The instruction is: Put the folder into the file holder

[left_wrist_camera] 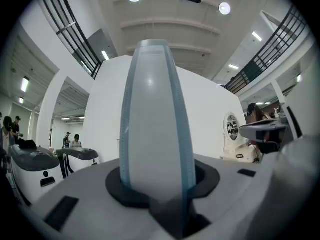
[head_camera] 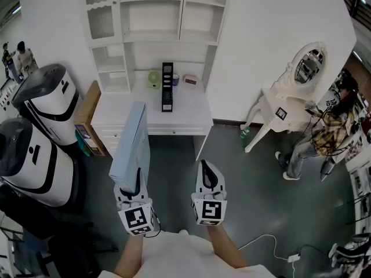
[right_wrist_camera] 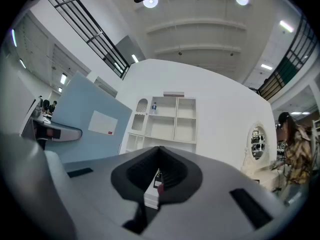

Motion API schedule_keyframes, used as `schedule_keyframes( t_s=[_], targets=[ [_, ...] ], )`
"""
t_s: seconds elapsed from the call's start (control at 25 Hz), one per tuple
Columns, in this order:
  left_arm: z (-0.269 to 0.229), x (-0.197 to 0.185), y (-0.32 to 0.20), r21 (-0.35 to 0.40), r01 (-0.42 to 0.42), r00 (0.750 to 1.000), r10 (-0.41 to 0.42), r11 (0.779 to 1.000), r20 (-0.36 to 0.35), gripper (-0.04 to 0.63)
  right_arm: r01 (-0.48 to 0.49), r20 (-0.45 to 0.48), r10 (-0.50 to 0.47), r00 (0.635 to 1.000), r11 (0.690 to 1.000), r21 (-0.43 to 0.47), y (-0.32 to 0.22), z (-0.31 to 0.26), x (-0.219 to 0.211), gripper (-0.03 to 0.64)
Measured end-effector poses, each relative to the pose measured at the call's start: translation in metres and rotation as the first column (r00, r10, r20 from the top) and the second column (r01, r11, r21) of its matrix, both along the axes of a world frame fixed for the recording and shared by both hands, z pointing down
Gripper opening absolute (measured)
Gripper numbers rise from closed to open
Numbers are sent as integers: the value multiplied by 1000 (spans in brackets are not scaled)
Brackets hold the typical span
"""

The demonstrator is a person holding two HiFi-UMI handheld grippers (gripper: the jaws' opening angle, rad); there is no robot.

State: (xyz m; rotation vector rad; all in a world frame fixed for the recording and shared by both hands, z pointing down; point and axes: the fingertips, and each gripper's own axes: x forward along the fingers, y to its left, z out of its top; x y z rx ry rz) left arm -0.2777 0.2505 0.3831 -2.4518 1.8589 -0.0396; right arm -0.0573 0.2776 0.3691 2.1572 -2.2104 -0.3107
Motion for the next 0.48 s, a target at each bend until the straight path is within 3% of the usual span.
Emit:
schedule_keyframes(
  t_s=[0.48],
  targets=[
    [3, 7, 10, -12, 1, 1000, -1, 1000, 8, 144, -13, 13, 12, 1000, 1000, 16, 9, 1, 9, -3]
  ],
)
